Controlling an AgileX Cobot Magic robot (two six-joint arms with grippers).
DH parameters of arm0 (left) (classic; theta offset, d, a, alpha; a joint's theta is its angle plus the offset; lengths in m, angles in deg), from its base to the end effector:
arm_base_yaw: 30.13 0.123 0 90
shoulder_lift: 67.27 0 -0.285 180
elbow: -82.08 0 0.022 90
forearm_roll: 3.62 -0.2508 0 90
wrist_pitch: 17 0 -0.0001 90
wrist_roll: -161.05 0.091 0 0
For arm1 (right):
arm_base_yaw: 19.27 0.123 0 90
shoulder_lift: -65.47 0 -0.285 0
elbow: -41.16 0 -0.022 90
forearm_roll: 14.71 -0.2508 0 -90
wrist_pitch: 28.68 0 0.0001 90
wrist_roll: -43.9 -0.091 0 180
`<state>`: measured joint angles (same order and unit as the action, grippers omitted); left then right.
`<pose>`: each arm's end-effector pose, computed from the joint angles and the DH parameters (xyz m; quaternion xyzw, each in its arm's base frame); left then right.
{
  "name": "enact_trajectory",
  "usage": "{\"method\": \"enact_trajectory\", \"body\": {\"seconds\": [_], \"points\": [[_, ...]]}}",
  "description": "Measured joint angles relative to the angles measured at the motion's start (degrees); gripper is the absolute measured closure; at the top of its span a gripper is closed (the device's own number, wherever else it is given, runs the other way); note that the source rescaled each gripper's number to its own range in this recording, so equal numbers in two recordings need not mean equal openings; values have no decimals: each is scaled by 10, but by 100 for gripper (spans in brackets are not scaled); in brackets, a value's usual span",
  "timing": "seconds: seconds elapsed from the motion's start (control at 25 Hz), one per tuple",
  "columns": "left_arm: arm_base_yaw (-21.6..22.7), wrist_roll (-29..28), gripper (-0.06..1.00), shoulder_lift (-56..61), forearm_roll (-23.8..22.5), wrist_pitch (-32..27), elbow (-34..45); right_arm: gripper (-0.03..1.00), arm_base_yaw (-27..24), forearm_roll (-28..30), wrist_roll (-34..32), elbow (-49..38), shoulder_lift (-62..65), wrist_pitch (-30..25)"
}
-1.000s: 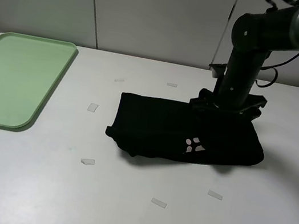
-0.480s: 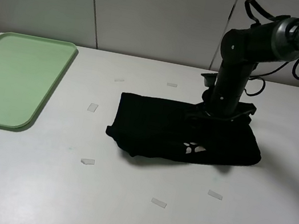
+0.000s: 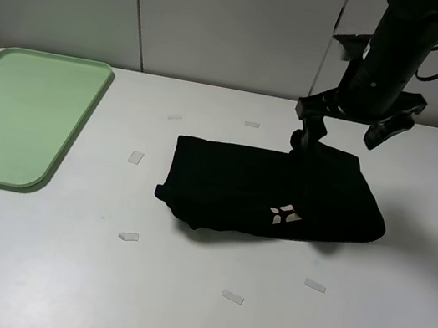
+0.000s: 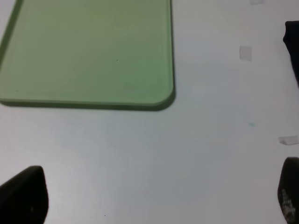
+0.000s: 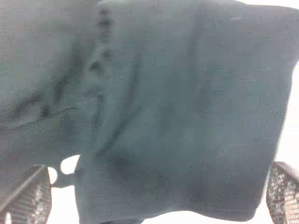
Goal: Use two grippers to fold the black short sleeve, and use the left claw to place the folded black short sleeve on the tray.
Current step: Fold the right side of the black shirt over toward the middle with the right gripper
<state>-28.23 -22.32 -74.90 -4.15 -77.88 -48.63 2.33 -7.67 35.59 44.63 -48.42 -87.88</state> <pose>-0.0039 0.0006 0.2736 -0.0395 0.8553 -0.0020 0.5165 0.3519 0.1290 0.2277 -0.1414 0.9843 -0.0302 0.1015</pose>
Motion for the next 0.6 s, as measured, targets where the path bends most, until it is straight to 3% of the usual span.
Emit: {"method": "enact_trajectory", "body": {"seconds": [0.32,0.6], "points": [[0,0,-4,0,0,0,0,-3,-63,44,-8,0,-51,47],[0,0,-4,0,0,0,0,-3,-50,27,-5,0,-109,72]]}}
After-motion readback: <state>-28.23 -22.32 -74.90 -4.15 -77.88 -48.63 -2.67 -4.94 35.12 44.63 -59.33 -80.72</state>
